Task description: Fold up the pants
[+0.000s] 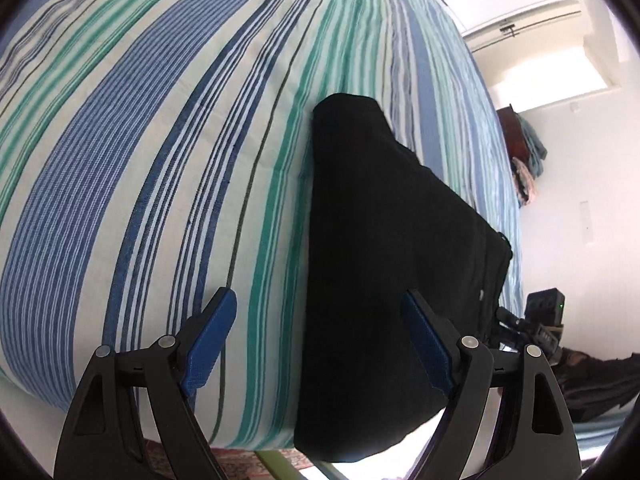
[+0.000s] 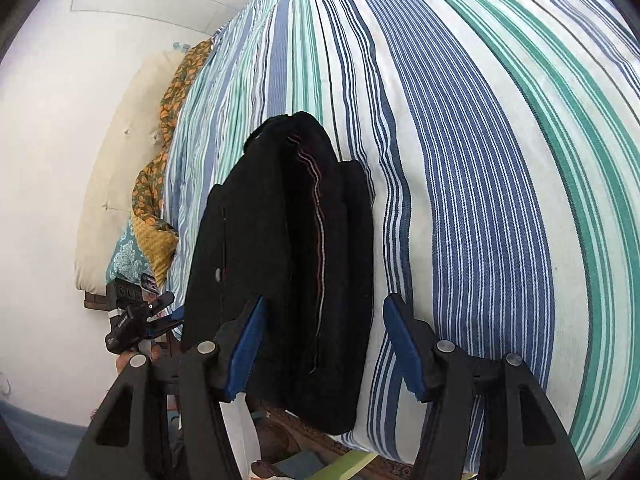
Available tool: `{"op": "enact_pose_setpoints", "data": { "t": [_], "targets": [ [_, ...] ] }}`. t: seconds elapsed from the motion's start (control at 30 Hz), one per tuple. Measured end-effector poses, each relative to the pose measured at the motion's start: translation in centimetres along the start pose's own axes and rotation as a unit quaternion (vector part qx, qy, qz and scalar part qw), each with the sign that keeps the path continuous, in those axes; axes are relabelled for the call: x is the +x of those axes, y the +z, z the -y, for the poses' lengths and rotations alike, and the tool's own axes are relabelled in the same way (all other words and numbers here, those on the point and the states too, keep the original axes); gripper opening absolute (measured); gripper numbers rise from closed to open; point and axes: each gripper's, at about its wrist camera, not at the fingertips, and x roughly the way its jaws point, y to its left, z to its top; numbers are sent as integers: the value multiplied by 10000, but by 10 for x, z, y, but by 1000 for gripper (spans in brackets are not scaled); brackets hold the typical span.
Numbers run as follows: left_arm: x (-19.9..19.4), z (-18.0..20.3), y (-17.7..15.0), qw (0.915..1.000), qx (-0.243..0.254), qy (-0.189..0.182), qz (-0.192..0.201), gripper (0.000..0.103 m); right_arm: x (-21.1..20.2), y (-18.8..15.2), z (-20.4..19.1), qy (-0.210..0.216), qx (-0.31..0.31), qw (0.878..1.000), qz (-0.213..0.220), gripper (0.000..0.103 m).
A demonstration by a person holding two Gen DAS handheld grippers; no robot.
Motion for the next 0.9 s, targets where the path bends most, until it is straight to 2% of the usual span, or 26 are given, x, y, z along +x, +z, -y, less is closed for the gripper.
{"op": "enact_pose_setpoints", "data": {
  "t": [0.17,0.23,0.3,0.33,0.37,0.4,0.43,0.47,0.53,0.6,0.73,0.9],
  "targets": [
    [28,8,7,9971,-48,-585,-491,84,22,16,10,547,349,9973,-343,63],
    [37,12,10,9939,-134,-881,-655,81,32,19,9,558,287,9968,-505,63],
    [43,12,13,9920,-275,-975,-747,76,40,19,7,480,164,9965,-660,64],
    [45,13,15,9923,-315,-940,-745,68,44,19,8,483,175,9963,-685,64],
    [45,13,15,9932,-305,-897,-675,52,45,20,8,488,203,9962,-694,64],
    [45,15,16,9931,-328,-920,-654,46,46,21,7,492,190,9961,-704,64],
    [43,16,16,9930,-310,-968,-606,32,46,21,4,491,123,9963,-697,57],
    [39,19,15,9932,-237,-999,-555,24,45,20,2,544,40,9963,-669,51],
    [29,27,11,9940,-62,-989,-458,22,40,18,-1,688,-82,9959,-576,35],
    [20,39,11,9950,78,-926,-371,21,37,19,-7,836,-109,9953,-480,32],
    [-2,65,26,9954,393,-858,-184,21,27,26,-31,1024,-330,9936,-357,30],
    [-31,93,77,9928,645,-958,306,21,17,66,-73,1308,-630,9894,-88,30]
  ]
}}
